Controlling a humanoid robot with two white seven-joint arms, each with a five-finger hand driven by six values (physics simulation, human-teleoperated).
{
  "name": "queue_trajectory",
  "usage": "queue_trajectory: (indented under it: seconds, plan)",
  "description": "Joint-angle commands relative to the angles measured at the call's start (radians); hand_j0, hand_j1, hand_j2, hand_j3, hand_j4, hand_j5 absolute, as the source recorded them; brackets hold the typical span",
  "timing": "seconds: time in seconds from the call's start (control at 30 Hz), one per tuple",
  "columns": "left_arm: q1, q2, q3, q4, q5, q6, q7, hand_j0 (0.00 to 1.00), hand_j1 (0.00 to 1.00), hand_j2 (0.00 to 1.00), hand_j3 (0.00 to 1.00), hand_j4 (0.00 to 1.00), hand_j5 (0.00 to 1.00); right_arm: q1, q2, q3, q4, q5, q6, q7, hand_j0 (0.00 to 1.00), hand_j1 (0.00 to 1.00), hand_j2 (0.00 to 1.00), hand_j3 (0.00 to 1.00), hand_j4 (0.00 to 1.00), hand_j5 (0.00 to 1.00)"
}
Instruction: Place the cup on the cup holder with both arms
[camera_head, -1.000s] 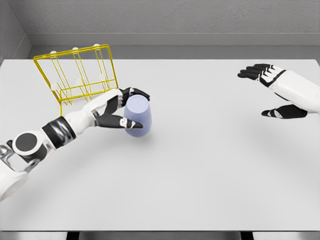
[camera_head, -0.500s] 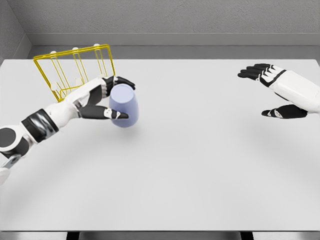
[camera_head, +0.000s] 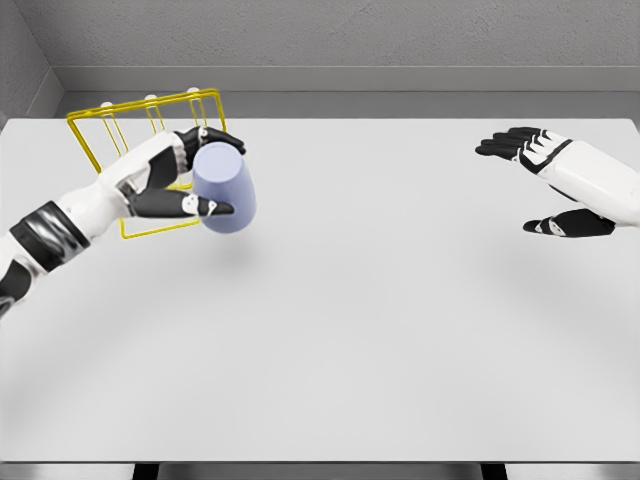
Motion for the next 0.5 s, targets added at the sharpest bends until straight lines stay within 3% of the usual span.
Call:
queue_trajectory:
  seconds: [0.0, 0.47]
  plan:
    - [0.0, 0.005, 0.021, 0.003, 0.015, 0.0, 0.001, 0.66, 0.66, 0.66, 0.66, 0.66, 0.66, 0.0, -0.001, 0.001, 0.001, -0.007, 0.003, -0.001, 1.0, 1.0, 1.0, 1.0, 1.0, 1.0]
    - [-0.005, 0.035, 0.058, 0.001, 0.047, -0.026, 0.001, 0.66, 0.66, 0.66, 0.66, 0.66, 0.66, 0.0, -0.001, 0.001, -0.001, -0.007, 0.003, -0.001, 1.0, 1.0, 1.0, 1.0, 1.0, 1.0]
